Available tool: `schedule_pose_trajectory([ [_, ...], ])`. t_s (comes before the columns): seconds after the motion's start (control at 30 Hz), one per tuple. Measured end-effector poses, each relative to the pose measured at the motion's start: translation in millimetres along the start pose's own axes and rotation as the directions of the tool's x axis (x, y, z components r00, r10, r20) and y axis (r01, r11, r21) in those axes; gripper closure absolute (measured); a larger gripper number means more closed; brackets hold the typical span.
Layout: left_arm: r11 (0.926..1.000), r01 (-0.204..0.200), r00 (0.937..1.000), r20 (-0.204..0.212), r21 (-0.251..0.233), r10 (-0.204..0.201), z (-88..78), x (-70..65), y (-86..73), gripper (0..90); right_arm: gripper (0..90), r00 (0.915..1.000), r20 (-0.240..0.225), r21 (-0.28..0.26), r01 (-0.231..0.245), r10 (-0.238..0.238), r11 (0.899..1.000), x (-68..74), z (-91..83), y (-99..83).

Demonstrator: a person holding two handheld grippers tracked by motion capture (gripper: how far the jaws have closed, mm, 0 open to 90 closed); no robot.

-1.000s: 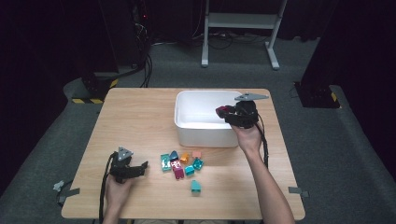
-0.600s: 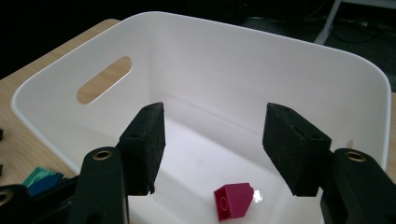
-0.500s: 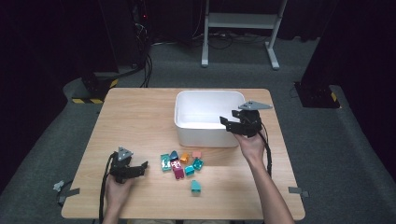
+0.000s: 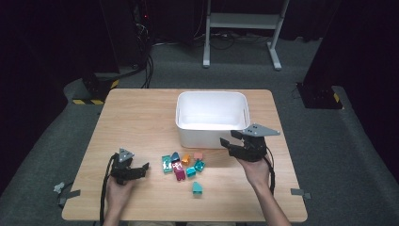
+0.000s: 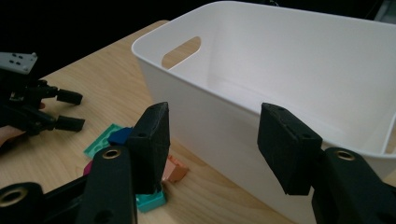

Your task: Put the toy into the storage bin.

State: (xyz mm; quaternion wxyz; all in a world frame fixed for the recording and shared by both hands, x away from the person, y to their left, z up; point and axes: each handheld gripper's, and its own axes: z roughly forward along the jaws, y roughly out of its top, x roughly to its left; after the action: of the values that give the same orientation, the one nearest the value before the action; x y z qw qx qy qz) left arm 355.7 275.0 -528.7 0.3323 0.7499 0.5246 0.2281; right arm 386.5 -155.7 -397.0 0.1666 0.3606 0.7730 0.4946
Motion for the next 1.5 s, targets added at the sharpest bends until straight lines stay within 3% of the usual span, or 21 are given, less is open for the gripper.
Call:
schedule_pose_trajectory([
  [0.27, 1.0, 0.0, 1.0, 0.0, 0.0, 0.0, 0.0, -0.1, 0.0, 17.0, 45.1, 0.9988, -0.042, 0.032, 0.025, -0.024, 0.999, 18.8, 11.3, -26.9],
  [0.47, 1.0, 0.0, 1.0, -0.001, 0.0, 0.0, 0.0, -0.1, 0.0, 17.0, 45.5, 0.9966, -0.082, 0.071, -0.001, 0.007, 0.997, 25.0, 31.0, -48.6],
  [0.57, 1.0, 0.0, 1.0, -0.001, 0.0, 0.0, 0.0, -0.1, 0.0, 17.0, 46.0, 0.996, -0.09, 0.092, 0.009, 0.0, 0.996, 28.5, 41.2, -55.2],
  [0.83, 1.0, 0.0, 1.0, -0.001, 0.0, 0.0, 0.0, -0.1, 0.0, 17.0, 46.3, 0.9926, -0.122, 0.139, 0.018, -0.001, 0.99, 35.9, 62.6, -69.2],
  [1.1, 1.0, -0.001, 1.0, -0.001, 0.0, 0.001, 0.0, 0.0, 0.0, 17.0, 46.4, 0.992, -0.126, 0.172, 0.01, 0.011, 0.985, 36.2, 72.8, -79.1],
  [1.5, 1.0, 0.0, 1.0, 0.0, 0.0, 0.0, 0.0, 0.0, 0.0, 17.0, 46.8, 0.9902, -0.138, 0.203, 0.053, -0.025, 0.978, 42.0, 88.7, -82.9],
])
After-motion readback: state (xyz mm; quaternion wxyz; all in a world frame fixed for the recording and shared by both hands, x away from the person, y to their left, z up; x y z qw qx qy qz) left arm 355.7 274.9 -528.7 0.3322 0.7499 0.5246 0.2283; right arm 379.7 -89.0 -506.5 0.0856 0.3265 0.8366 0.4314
